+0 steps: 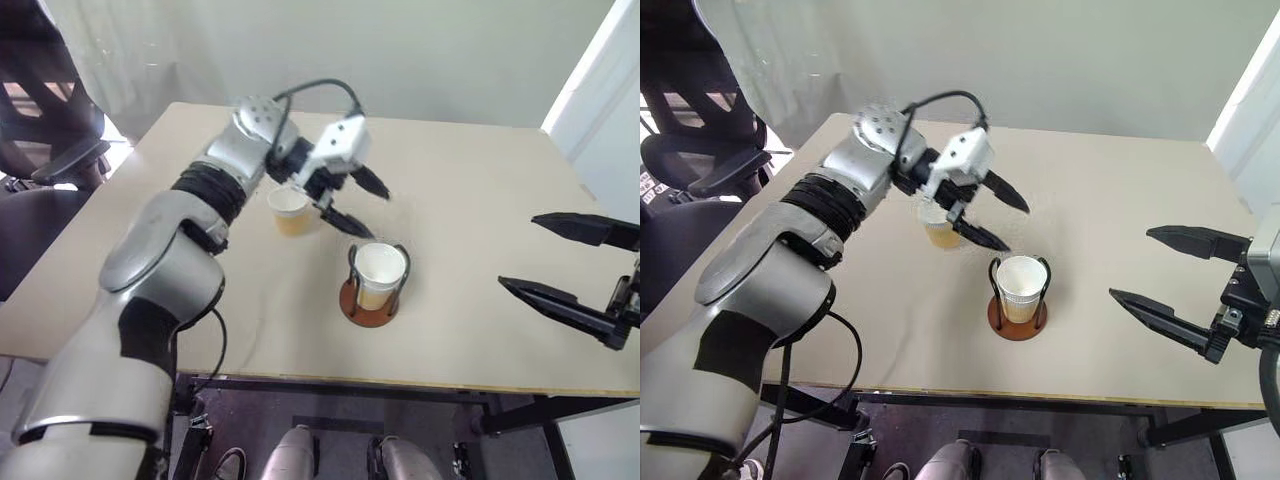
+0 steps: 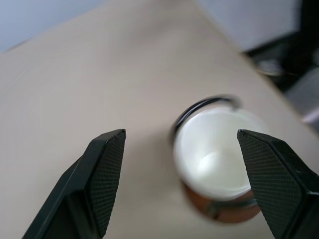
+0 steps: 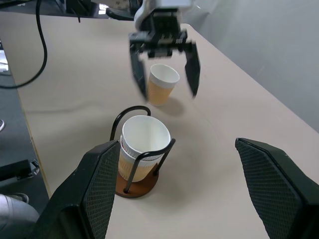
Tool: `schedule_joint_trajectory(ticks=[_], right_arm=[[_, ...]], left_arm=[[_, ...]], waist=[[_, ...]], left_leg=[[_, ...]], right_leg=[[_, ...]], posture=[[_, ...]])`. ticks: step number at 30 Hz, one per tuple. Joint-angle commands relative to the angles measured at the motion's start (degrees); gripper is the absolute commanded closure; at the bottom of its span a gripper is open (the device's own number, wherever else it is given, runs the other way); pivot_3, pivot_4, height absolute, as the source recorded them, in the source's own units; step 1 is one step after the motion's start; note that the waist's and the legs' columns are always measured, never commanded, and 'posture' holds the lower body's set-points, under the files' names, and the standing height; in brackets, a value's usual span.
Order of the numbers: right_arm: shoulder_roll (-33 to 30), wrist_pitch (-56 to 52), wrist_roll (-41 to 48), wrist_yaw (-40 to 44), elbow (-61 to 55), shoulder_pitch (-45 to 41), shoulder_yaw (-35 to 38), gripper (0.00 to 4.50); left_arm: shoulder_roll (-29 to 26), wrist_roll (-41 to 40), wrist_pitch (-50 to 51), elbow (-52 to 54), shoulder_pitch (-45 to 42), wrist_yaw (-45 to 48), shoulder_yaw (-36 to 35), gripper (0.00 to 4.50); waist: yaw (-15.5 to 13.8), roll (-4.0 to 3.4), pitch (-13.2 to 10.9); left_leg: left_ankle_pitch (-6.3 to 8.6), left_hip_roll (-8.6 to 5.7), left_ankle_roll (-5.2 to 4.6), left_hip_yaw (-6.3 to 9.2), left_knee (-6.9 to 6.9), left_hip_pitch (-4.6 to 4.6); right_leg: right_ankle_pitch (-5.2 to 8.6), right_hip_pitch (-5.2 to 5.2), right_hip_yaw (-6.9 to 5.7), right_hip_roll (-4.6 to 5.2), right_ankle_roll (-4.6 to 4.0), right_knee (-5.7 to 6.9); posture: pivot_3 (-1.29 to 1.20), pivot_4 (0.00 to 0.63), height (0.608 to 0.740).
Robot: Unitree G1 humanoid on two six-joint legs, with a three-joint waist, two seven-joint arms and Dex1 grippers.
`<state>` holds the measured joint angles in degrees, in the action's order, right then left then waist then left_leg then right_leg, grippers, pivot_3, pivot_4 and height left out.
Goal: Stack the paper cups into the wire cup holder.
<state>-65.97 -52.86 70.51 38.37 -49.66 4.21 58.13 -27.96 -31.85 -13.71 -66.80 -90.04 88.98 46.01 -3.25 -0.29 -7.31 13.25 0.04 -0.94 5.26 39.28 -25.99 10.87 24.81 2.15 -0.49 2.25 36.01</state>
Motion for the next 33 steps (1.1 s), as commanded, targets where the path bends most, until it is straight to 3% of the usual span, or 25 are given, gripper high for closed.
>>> schedule_joint_trajectory(ticks=[1, 6, 10, 15, 30, 33], right_arm=[[-1.36, 2.62, -2.04, 1.45, 1.99, -1.3, -2.11, 0.71], [-3.13, 5.03, -4.54, 4.0, 5.01, -3.94, -7.04, 0.71], [-4.43, 6.78, -6.47, 6.0, 7.62, -6.96, -11.15, 0.71], [-4.93, 8.15, -8.39, 7.57, 9.49, -9.83, -15.08, 0.71], [-5.02, 6.05, -8.45, 8.41, 9.22, -12.44, -16.12, 0.71], [-4.17, 5.34, -8.21, 8.59, 8.48, -11.32, -15.68, 0.71]], left_arm=[[-3.34, 9.23, -1.52, -7.34, 0.68, -10.63, -7.0, 0.69], [-4.92, 17.67, -0.3, -10.15, 5.12, -24.95, -15.13, 0.69], [-5.27, 21.13, 2.38, -9.99, 8.16, -24.69, -21.23, 0.69], [-4.55, 23.85, 4.44, -9.8, 11.21, -24.57, -27.97, 0.69], [-0.2, 34.36, 5.13, -9.69, 15.78, -26.25, -34.02, 0.69], [0.58, 35.88, 4.62, -9.62, 16.18, -27.38, -34.43, 1.27]], waist=[[0.22, 0.0, 0.0], [0.18, -0.02, 0.0], [-0.24, -0.01, 0.01], [-0.15, 0.0, 0.02], [0.16, -0.07, -0.02], [0.17, -0.09, -0.03]], left_leg=[[0.0, -0.01, 0.0, -0.02, -0.02, 0.03], [-0.03, -0.08, -0.02, -0.12, -0.04, 0.06], [-0.23, -0.21, 0.08, -0.24, 0.06, -0.05], [-0.28, -0.28, 0.0, -0.8, 0.21, 0.06], [0.18, -0.51, -0.91, -1.58, 0.75, 0.16], [0.28, -0.53, -1.1, -1.58, 0.78, 0.17]], right_leg=[[0.0, 0.02, 0.05, -0.01, 0.0, 0.0], [0.33, 0.05, 0.26, -0.04, 0.58, 0.03], [0.01, 0.06, 0.3, 0.0, 0.3, -0.02], [-0.02, 0.08, 1.01, 0.06, 0.6, -0.03], [-0.01, 0.09, 1.21, 0.65, 0.9, 0.11], [-0.12, 0.11, 1.29, 0.83, 0.99, 0.1]], posture=[[0.0, 0.15, 0.74], [0.0, 0.15, 0.74], [0.0, 0.15, 0.74], [0.0, 0.15, 0.74], [0.0, 0.15, 0.74], [0.0, 0.15, 0.74]])
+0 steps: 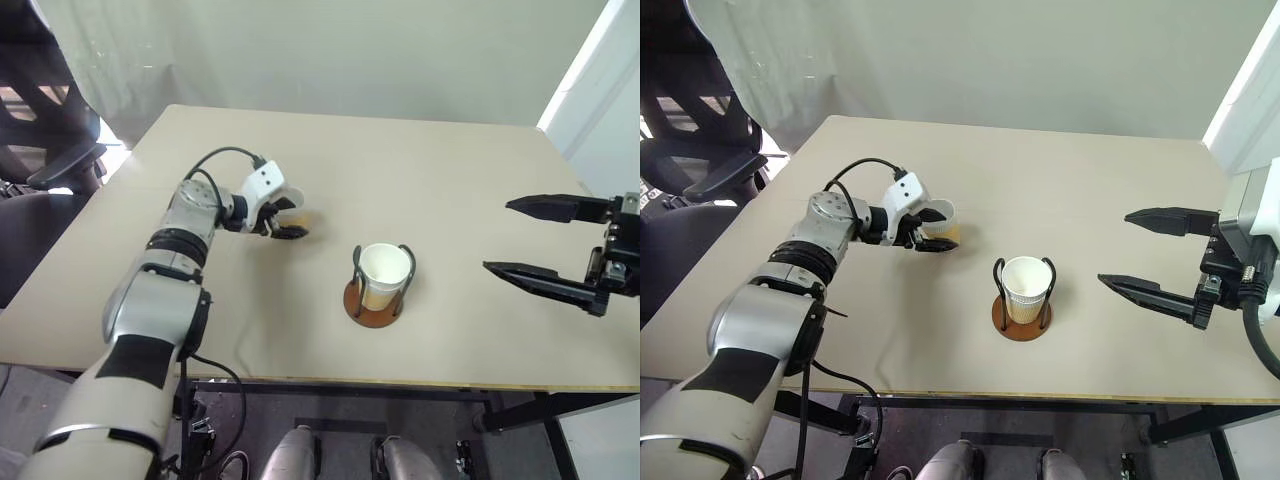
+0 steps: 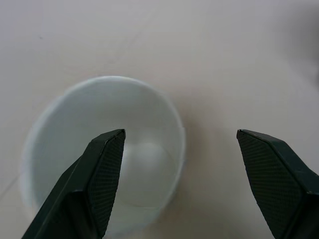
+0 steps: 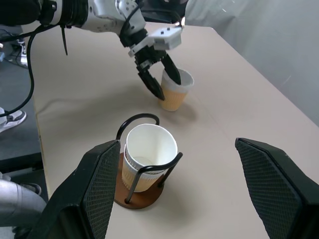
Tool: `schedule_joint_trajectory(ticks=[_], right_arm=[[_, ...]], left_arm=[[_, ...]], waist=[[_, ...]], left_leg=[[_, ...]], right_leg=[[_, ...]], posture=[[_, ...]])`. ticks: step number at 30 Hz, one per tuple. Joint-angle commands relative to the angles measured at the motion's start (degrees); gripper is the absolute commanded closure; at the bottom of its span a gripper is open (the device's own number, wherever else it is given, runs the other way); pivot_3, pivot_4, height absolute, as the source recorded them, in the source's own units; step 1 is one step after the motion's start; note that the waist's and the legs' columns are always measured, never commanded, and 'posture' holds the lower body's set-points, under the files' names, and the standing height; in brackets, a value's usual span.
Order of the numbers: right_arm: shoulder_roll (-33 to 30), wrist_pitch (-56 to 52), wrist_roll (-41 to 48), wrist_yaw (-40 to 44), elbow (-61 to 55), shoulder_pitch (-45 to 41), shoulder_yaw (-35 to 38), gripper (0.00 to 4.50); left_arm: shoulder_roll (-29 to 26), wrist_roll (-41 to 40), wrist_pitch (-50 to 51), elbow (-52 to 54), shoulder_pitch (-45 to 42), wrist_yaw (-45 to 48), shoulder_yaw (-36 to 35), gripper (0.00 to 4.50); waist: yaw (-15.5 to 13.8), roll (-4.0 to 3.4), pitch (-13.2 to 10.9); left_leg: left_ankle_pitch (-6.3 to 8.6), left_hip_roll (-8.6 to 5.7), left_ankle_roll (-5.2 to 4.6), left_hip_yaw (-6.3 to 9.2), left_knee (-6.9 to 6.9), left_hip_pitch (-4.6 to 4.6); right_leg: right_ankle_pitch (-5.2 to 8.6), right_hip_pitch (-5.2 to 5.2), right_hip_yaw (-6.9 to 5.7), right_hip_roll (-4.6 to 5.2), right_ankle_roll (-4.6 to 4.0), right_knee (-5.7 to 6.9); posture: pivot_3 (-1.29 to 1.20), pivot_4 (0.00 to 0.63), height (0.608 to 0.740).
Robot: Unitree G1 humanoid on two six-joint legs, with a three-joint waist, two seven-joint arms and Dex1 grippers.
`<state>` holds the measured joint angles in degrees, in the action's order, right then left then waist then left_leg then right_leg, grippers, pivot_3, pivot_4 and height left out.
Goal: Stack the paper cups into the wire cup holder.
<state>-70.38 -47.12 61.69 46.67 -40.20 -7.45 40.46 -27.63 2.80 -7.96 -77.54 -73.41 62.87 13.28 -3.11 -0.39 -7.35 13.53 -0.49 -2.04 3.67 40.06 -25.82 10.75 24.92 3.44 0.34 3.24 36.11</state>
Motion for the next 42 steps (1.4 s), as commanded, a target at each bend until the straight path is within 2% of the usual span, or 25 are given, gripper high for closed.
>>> schedule_joint_trajectory(ticks=[1, 5, 8, 9, 13, 19, 22, 31, 33, 38, 42], right_arm=[[0.85, -0.61, 0.29, 0.56, -1.56, 1.34, 2.43, 0.71], [5.79, -0.25, -0.34, -0.94, -3.61, 5.82, 4.7, 0.71], [14.39, 3.34, -3.95, -2.51, -5.83, 12.52, 5.87, 0.71], [16.79, 4.63, -5.05, -2.84, -6.51, 14.37, 6.01, 0.71], [24.58, 10.57, -8.3, -4.6, -7.7, 18.23, 6.24, 0.71], [31.08, 17.3, -13.92, -4.36, -8.49, 24.88, 4.59, 0.71], [31.91, 18.81, -15.98, -4.63, -8.79, 27.09, 2.93, 0.71], [31.47, 21.36, -17.49, -4.83, -7.26, 28.14, 1.51, 0.71], [30.74, 20.7, -16.98, -4.47, -7.36, 28.68, 1.71, 0.71], [30.16, 18.8, -13.1, -1.84, -9.11, 35.81, 6.22, 0.71], [32.4, 21.16, -13.7, -1.82, -9.81, 40.09, 8.92, 0.71]], left_arm=[[0.37, 1.54, -1.2, 1.12, -0.46, -1.67, -1.94, 1.61], [0.44, 2.78, -1.5, 1.17, -0.75, -2.22, -2.83, 3.09], [0.26, 3.82, -2.17, 1.28, -1.35, -2.36, -3.03, 4.25], [0.21, 4.19, -2.4, 1.31, -1.52, -2.27, -3.11, 4.48], [0.26, 4.7, -2.93, 1.47, -2.49, -1.03, -3.95, 4.48], [0.47, 4.93, -3.53, 1.64, -3.84, 1.76, -5.29, 4.48], [0.35, 5.54, -3.44, 1.48, -3.99, 2.26, -5.46, 4.48], [0.23, 6.43, -4.29, 1.55, -4.09, 3.1, -5.88, 4.48], [0.32, 5.3, -4.53, 2.17, -6.72, 6.96, -6.64, 4.48], [1.69, 0.31, -0.83, 4.09, -17.03, 26.34, -8.23, 4.48], [3.0, -11.39, 1.58, 9.23, -22.02, 29.63, -0.9, 4.48]], waist=[[0.03, 0.02, 0.01], [0.01, 0.01, 0.01], [-0.03, 0.06, 0.04], [-0.06, 0.06, 0.03], [0.2, -0.04, 0.0], [0.36, -0.05, -0.01], [0.56, -0.05, -0.01], [0.75, -0.05, -0.01], [0.74, -0.04, -0.01], [0.2, 0.06, -0.02], [0.21, 0.07, 0.03]], left_leg=[[-0.01, -0.06, -0.01, -0.1, -0.01, 0.02], [-0.01, -0.05, -0.12, -0.13, 0.01, 0.01], [0.06, -0.03, -0.36, -0.23, 0.01, 0.03], [0.06, -0.05, -0.39, -0.29, 0.03, 0.05], [0.07, -0.05, -0.51, -0.5, 0.03, 0.16], [-0.01, 0.01, -0.65, -0.73, 0.04, 0.37], [-0.01, -0.01, -0.66, -0.83, 0.04, 0.46], [0.01, -0.05, -0.66, -1.05, 0.0, 0.54], [0.03, -0.05, -0.68, -1.08, 0.01, 0.54], [0.05, -0.14, -0.75, -1.07, 0.0, 0.0], [0.37, -0.35, -0.89, -1.11, -0.02, -0.12]], right_leg=[[-0.04, 0.01, -0.09, -0.07, -0.02, -0.02], [-0.13, 0.02, -0.02, 0.03, 0.02, -0.05], [-0.19, -0.01, -0.01, 0.02, 0.08, -0.08], [-0.2, -0.05, -0.06, -0.06, 0.08, -0.08], [-0.32, -0.07, 0.06, 0.06, 0.14, -0.07], [-0.48, -0.28, 0.24, 0.04, 0.0, -0.19], [-0.38, -0.33, 0.4, 0.06, -0.28, -0.19], [-0.41, -0.29, 0.79, -0.01, -0.22, -0.19], [-0.4, -0.27, 0.9, 0.02, -0.19, -0.2], [-0.33, 0.14, 1.04, -0.02, -0.04, -0.25], [-0.13, 0.31, 1.25, 0.22, 0.16, -0.3]], posture=[[0.0, 0.15, 0.74], [0.0, 0.15, 0.74], [0.0, 0.15, 0.74], [0.0, 0.15, 0.74], [0.0, 0.15, 0.74], [0.0, 0.15, 0.74], [0.0, 0.15, 0.74], [0.0, 0.15, 0.74], [0.0, 0.15, 0.74], [0.0, 0.15, 0.74], [0.0, 0.15, 0.74]])
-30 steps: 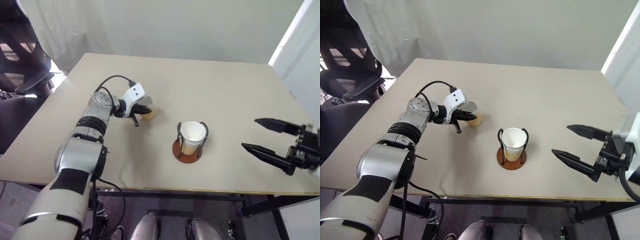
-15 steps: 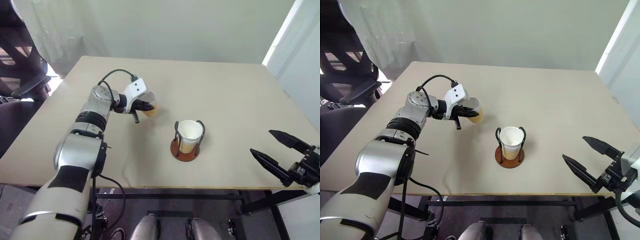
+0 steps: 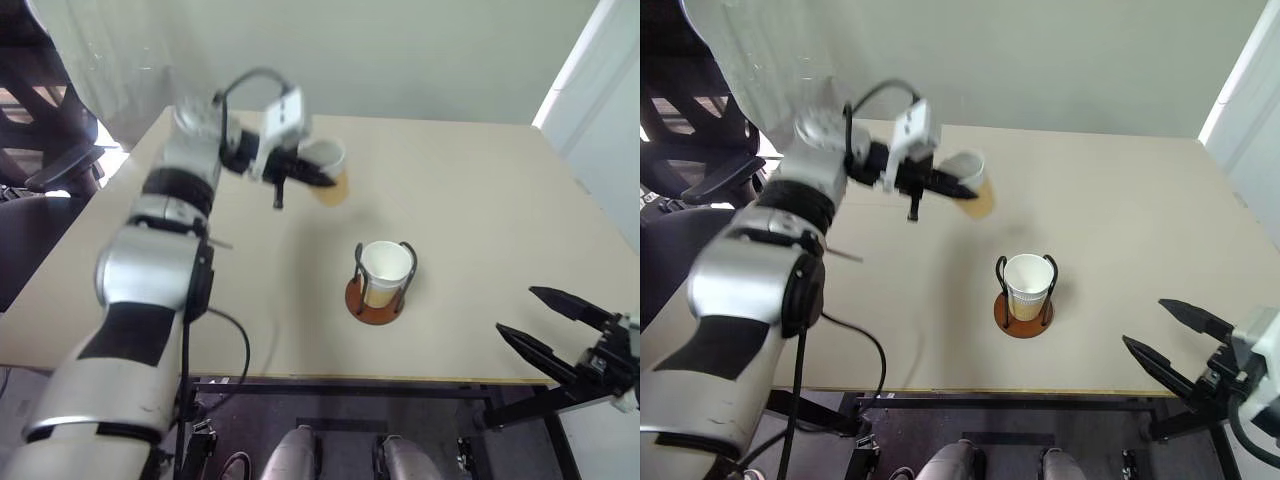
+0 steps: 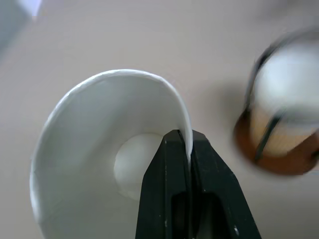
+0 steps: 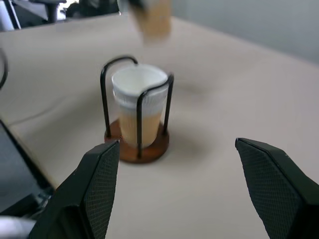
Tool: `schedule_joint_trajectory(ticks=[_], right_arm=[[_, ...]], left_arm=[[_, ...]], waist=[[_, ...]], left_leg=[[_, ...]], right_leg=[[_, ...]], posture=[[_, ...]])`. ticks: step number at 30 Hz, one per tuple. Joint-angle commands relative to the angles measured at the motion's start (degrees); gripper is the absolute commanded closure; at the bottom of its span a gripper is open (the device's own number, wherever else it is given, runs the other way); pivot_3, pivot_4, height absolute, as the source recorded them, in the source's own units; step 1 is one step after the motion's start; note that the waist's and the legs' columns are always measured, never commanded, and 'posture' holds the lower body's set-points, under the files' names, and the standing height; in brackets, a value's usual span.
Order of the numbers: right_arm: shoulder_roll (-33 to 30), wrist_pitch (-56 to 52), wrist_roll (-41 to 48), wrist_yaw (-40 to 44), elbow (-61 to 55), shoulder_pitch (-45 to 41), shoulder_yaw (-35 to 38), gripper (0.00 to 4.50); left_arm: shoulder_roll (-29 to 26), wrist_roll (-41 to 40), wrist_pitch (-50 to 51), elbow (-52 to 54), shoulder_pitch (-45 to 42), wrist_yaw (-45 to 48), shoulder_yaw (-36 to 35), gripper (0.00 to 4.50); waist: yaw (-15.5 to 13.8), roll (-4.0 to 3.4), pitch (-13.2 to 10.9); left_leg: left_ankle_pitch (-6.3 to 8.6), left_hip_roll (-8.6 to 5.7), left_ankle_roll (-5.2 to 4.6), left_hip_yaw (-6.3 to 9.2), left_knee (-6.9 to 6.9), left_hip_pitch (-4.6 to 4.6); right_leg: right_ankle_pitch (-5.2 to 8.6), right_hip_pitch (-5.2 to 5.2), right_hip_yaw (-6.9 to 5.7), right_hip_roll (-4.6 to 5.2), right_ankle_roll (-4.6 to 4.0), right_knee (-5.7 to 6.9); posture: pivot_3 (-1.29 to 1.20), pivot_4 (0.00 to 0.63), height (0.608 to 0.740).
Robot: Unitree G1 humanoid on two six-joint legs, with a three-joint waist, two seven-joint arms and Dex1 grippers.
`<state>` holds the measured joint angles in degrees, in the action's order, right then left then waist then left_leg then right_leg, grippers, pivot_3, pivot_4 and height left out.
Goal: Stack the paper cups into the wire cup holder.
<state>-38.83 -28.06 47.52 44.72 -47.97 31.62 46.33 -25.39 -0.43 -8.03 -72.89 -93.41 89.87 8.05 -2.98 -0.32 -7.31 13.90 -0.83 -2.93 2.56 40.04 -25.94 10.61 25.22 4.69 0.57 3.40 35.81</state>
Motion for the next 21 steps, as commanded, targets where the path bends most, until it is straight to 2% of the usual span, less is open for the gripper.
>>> schedule_joint_trajectory(ticks=[1, 5, 10, 14, 21], right_arm=[[1.17, 2.34, 0.65, -0.33, -2.42, 1.35, 3.18, 0.71], [2.04, 3.22, 0.17, -2.0, -3.67, 1.96, 2.64, 0.71], [2.6, 3.57, -0.08, -4.05, -5.41, 2.39, 1.87, 0.71], [3.56, 4.02, -0.56, -5.09, -6.7, 3.58, 1.46, 0.71], [4.55, 4.62, -0.95, -6.77, -8.28, 4.92, 0.84, 0.71]], left_arm=[[0.74, -12.05, 2.55, 6.72, -2.47, 2.63, 6.86, 4.48], [-2.27, -31.26, 7.6, 19.48, -1.69, 2.63, 23.52, 4.48], [-7.89, -44.86, 5.79, 28.96, -2.07, 2.63, 44.15, 4.48], [-9.84, -50.57, 2.48, 30.77, -4.6, 2.63, 54.18, 4.48], [-10.32, -56.46, -0.32, 32.6, -7.24, 2.63, 63.56, 4.48]], waist=[[0.33, -0.02, 0.01], [0.64, -0.06, 0.0], [0.78, -0.13, 0.04], [0.73, -0.12, 0.02], [0.57, -0.09, 0.0]], left_leg=[[0.12, -0.04, -0.01, -0.07, 0.0, 0.06], [0.31, -0.17, -0.06, -0.25, 0.0, 0.11], [0.43, -0.15, 0.05, -0.26, 0.03, 0.21], [0.42, -0.15, 0.0, -0.23, 0.06, 0.25], [0.37, -0.24, -0.16, -0.22, 0.13, 0.33]], right_leg=[[0.06, -0.02, 0.04, 0.04, -0.01, 0.02], [-0.11, 0.03, -0.02, 0.24, 0.68, 0.06], [-0.12, -0.07, 0.02, 0.28, 0.81, 0.08], [-0.12, -0.14, -0.02, 0.28, 0.83, 0.08], [-0.08, -0.4, -0.04, 0.37, 0.91, -0.02]], posture=[[0.0, 0.15, 0.74], [0.0, 0.15, 0.74], [0.0, 0.15, 0.74], [0.0, 0.15, 0.74], [0.0, 0.15, 0.74]])
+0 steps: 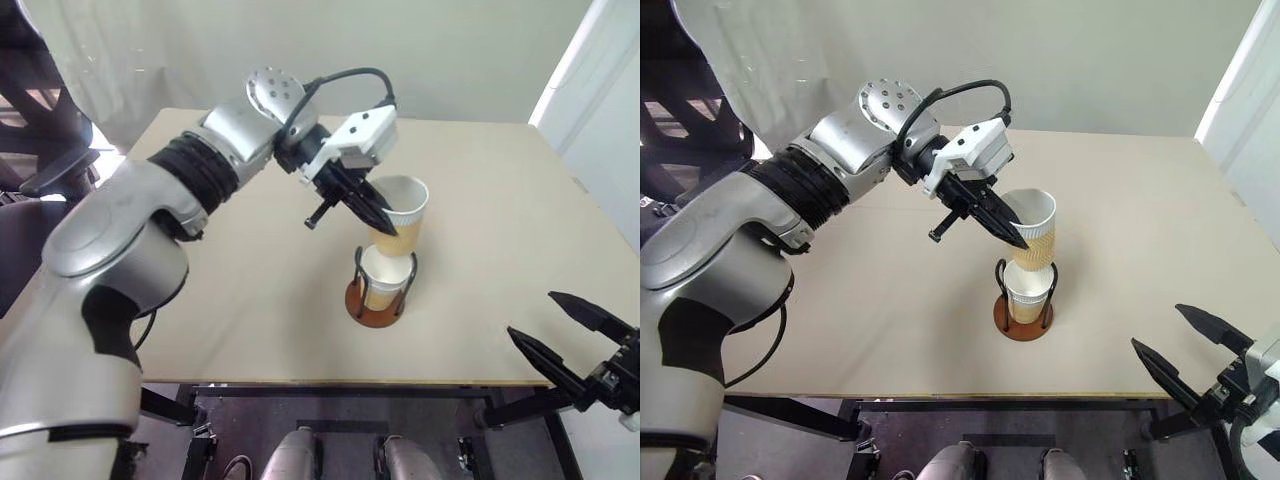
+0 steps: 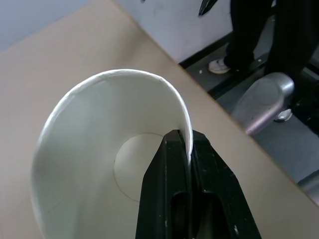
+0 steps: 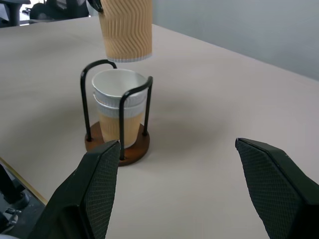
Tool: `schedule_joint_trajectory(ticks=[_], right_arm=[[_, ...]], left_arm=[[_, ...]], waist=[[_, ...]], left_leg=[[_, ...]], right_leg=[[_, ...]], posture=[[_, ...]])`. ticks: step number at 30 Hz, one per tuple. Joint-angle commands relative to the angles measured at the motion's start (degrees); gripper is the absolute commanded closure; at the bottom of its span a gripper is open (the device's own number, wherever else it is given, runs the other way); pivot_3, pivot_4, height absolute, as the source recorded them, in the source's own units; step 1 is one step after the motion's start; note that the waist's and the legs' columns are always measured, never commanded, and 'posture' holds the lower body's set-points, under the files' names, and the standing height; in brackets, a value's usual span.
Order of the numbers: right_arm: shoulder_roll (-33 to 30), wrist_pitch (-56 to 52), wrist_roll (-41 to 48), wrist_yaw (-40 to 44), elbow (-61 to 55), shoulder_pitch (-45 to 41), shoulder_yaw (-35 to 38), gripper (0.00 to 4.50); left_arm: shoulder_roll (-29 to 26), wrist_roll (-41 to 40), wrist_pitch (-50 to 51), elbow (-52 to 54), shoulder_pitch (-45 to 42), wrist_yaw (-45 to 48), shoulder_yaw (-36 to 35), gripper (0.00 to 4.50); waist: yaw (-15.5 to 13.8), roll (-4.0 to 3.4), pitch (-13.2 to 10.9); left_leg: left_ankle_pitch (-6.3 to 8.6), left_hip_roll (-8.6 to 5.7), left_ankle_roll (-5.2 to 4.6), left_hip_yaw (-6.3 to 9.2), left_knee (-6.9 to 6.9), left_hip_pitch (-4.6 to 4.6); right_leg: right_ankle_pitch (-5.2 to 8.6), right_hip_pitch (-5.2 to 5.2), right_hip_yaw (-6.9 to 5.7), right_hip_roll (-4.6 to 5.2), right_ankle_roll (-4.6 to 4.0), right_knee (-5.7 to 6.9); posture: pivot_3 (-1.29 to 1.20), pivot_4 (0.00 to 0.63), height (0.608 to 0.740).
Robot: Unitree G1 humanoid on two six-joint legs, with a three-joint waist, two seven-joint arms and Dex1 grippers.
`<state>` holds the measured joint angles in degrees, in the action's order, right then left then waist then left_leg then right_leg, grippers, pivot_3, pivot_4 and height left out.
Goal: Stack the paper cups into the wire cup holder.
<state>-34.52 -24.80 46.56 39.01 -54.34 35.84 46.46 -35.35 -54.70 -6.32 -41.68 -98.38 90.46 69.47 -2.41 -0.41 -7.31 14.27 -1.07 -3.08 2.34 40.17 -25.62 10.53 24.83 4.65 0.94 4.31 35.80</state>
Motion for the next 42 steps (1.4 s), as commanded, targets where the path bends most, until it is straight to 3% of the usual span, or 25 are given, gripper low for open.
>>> schedule_joint_trajectory(ticks=[1, 8, 22, 42], right_arm=[[0.38, 1.46, 0.08, -1.24, -2.1, 0.93, 0.8, 0.71], [0.93, 2.4, 0.62, -1.71, -2.95, 2.86, 1.76, 0.71], [0.35, 2.96, 1.07, -2.97, -3.5, 4.37, 1.91, 0.71], [-1.12, 2.39, 1.51, -4.21, -3.08, 3.96, 1.62, 0.71]], left_arm=[[-0.13, -2.56, -2.33, 1.2, -2.45, 2.04, 2.81, 4.48], [1.11, -3.16, -3.47, -0.29, -2.75, 2.04, 6.67, 4.48], [3.76, -0.17, -5.38, -5.71, -1.62, 2.04, 7.55, 4.48], [3.17, -2.11, -3.73, -3.79, -1.24, 2.04, 6.29, 4.48]], waist=[[0.01, 0.0, 0.0], [0.03, 0.0, -0.01], [-0.01, 0.01, -0.01], [-0.03, 0.01, -0.01]], left_leg=[[0.02, -0.02, 0.02, 0.0, 0.0, 0.09], [0.19, -0.03, 0.3, 0.01, 0.0, 0.23], [0.23, -0.12, 0.11, 0.03, -0.01, 0.24], [0.33, -0.28, 0.35, 0.04, -0.02, 0.24]], right_leg=[[0.02, -0.1, 0.0, 0.01, 0.01, -0.01], [0.12, -0.27, 0.0, 0.01, -0.13, -0.01], [0.45, -0.36, 0.0, 0.06, 0.24, 0.0], [0.66, -0.45, 0.01, 0.22, 0.51, -0.08]], posture=[[0.0, 0.15, 0.74], [0.0, 0.15, 0.74], [0.0, 0.15, 0.74], [0.0, 0.15, 0.74]])
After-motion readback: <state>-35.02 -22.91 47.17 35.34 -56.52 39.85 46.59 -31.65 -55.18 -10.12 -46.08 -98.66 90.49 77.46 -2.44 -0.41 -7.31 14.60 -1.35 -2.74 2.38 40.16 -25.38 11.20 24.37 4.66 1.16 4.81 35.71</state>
